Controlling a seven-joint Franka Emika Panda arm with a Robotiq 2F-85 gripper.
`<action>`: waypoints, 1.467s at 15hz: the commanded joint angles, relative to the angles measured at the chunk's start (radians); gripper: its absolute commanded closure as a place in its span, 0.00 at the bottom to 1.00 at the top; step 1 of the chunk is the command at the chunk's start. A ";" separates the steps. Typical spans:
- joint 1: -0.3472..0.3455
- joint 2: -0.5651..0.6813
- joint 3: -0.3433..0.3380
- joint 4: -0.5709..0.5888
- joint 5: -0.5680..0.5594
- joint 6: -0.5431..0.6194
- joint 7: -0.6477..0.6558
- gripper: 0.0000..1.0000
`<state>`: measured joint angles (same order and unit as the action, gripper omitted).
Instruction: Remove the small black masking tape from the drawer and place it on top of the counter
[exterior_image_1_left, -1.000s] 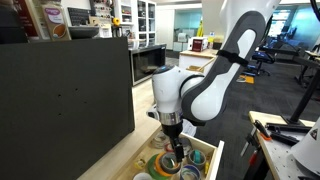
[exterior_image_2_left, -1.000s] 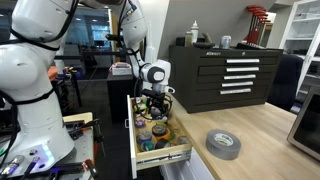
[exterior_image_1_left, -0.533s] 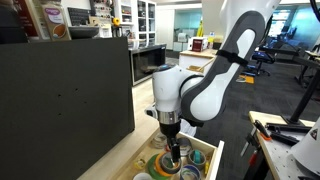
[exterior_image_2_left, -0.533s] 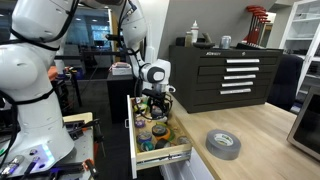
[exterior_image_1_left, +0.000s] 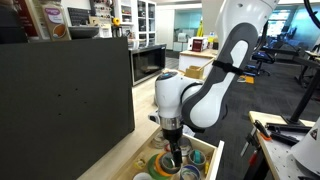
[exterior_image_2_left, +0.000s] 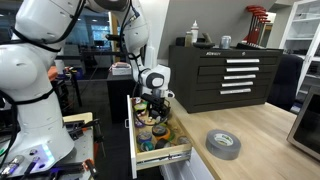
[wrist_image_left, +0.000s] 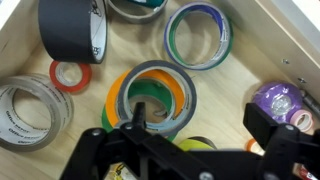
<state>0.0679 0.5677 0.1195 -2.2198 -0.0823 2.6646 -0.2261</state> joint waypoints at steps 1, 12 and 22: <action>0.000 0.029 0.007 0.002 0.009 0.057 0.030 0.00; 0.031 0.124 0.014 0.054 -0.001 0.087 0.041 0.00; 0.023 0.219 0.017 0.110 -0.008 0.101 0.029 0.38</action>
<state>0.0928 0.7667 0.1388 -2.1296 -0.0830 2.7394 -0.2119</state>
